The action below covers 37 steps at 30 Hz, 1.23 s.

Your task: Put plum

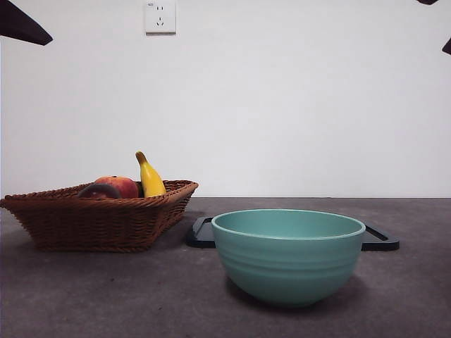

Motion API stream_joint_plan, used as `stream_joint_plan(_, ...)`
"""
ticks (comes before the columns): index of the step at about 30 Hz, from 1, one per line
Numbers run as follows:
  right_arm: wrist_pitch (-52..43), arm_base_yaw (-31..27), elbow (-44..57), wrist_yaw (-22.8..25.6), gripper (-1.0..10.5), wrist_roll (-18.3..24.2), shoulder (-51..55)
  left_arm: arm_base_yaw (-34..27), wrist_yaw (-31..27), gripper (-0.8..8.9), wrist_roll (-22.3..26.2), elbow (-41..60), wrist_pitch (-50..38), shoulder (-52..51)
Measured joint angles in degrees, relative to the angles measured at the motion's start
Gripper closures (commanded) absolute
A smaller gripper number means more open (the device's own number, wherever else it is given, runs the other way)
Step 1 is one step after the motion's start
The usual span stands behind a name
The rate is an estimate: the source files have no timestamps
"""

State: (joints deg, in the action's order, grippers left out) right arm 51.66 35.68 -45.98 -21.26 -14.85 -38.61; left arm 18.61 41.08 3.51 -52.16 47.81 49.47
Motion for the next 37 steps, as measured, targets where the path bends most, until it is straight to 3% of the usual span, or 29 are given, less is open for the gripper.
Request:
stream_joint_plan(3, 0.0, 0.0, 0.0, 0.0, 7.1, 0.0, 0.0, 0.0, 0.0, 4.97, 0.0, 0.0, 0.0, 0.0)
stream_joint_plan(7, 0.0, 0.0, 0.0, 0.0, 8.8, 0.0, 0.0, 0.0, 0.0, 7.44, 0.0, 0.0, 0.0, 0.0)
stream_joint_plan(9, 0.0, 0.0, 0.0, 0.0, 9.4, 0.0, 0.0, 0.0, 0.0, 8.07, 0.0, 0.0, 0.0, 0.0)
stream_joint_plan(37, -0.6, 0.0, 0.0, 0.4, 9.4, 1.2, 0.0, 0.0, 0.0, 8.06, 0.0, 0.0, -0.1, 0.0)
